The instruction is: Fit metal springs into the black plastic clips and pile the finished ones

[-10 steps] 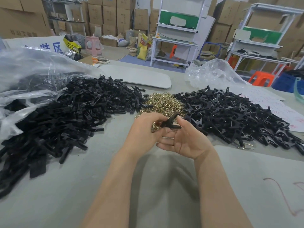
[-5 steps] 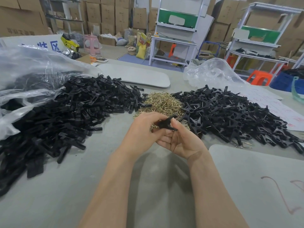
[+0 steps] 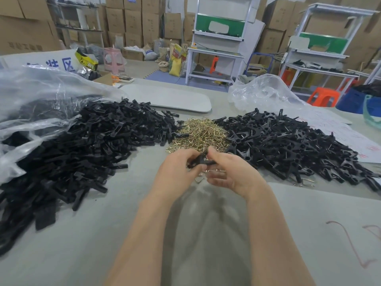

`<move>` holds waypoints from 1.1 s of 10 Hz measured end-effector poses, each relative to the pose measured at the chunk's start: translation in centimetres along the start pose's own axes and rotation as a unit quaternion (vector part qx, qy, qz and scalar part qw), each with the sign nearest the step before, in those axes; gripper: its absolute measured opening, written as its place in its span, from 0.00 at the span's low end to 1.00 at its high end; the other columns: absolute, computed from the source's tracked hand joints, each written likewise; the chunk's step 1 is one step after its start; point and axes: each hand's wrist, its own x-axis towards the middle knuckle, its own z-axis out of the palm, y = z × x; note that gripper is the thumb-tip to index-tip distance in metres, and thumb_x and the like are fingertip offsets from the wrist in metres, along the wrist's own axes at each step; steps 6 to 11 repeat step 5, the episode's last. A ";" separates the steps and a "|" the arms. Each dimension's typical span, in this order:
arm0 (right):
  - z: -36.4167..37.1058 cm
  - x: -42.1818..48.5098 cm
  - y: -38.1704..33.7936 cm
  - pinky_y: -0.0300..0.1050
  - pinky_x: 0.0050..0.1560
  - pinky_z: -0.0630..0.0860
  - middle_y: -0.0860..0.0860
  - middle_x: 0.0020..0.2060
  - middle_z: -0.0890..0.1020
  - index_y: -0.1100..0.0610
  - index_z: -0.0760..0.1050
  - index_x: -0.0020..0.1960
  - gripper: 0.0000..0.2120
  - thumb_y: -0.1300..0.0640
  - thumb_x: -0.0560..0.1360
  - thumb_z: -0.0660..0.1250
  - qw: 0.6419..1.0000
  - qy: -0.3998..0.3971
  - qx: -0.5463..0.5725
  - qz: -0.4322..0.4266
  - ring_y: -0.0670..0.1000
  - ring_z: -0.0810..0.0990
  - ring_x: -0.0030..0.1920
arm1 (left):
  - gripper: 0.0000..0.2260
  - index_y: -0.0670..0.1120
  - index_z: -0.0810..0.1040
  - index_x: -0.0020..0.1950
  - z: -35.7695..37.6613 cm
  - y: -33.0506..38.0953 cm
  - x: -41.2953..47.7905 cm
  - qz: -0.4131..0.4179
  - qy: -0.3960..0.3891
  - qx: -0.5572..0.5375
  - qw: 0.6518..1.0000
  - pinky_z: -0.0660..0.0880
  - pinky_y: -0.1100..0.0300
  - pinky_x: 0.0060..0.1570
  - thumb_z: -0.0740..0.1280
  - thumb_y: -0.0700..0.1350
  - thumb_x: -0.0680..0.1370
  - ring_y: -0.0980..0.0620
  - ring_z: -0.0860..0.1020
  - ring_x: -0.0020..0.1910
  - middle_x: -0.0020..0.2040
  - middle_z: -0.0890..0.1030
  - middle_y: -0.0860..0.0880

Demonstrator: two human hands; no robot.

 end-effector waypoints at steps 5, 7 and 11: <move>-0.9 1.5 -1.7 0.37 0.36 0.78 0.58 0.62 0.71 0.53 0.47 0.78 0.36 0.63 0.77 0.63 0.885 0.400 0.174 -0.164 0.48 0.80 0.35 | 0.16 0.47 0.72 0.65 5.5 3.2 2.5 -0.157 0.085 -0.195 0.964 0.66 0.75 0.44 0.65 0.46 0.78 0.63 0.73 0.46 0.62 0.72 0.51; -0.9 1.5 -1.7 0.37 0.36 0.78 0.58 0.62 0.71 0.53 0.47 0.78 0.36 0.63 0.77 0.63 0.885 0.400 0.174 -0.164 0.48 0.80 0.35 | 0.16 0.47 0.72 0.65 5.5 3.2 2.5 -0.157 0.085 -0.195 0.964 0.66 0.75 0.44 0.65 0.46 0.78 0.63 0.73 0.46 0.62 0.72 0.51; -0.9 1.5 -1.7 0.37 0.36 0.78 0.58 0.62 0.71 0.53 0.47 0.78 0.36 0.63 0.77 0.63 0.885 0.400 0.174 -0.164 0.48 0.80 0.35 | 0.16 0.47 0.72 0.65 5.5 3.2 2.5 -0.157 0.085 -0.195 0.964 0.66 0.75 0.44 0.65 0.46 0.78 0.63 0.73 0.46 0.62 0.72 0.51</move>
